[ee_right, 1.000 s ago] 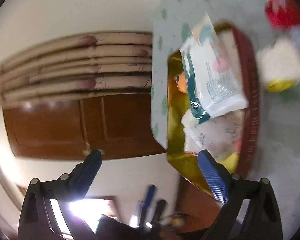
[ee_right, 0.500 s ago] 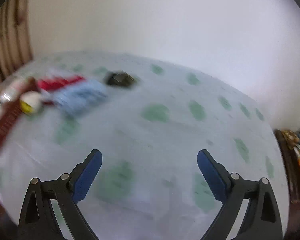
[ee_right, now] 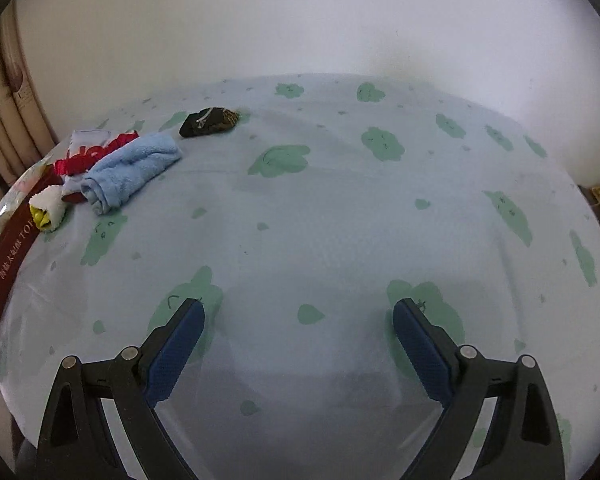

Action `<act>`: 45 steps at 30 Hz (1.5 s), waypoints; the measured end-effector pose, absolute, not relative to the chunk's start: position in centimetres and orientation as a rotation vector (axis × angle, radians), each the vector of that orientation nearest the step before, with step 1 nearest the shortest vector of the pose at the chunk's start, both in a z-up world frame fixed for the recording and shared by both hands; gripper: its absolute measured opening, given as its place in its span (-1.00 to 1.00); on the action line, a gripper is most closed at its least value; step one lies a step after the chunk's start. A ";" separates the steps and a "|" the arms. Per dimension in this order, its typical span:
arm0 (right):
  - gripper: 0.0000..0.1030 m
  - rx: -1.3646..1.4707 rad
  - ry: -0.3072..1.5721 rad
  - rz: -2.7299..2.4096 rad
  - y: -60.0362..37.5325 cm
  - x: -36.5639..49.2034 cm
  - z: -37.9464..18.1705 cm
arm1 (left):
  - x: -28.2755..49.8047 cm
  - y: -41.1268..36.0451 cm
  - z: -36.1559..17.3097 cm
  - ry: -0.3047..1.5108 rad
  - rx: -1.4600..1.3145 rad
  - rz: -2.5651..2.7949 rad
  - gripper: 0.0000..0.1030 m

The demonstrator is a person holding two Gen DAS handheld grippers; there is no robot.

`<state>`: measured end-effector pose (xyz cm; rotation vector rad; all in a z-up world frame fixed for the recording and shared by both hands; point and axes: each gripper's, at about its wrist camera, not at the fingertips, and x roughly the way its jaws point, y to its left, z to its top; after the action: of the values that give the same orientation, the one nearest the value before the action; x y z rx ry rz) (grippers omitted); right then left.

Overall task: Organize soft objects
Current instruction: 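Reach the left gripper to the white fluffy puff and grasp it, then lift the puff with left gripper while right grasps the light blue towel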

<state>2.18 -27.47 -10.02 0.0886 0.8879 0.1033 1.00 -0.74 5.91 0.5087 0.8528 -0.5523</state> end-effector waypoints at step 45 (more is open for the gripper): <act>0.98 0.108 0.921 0.170 -27.6 3.0 -10.7 | -0.3 1.2 3.5 0.985 0.032 -0.411 -0.31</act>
<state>2.98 -27.59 -10.72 0.1075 0.9214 0.1704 -0.26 1.24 3.48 0.0322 0.9855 -0.4112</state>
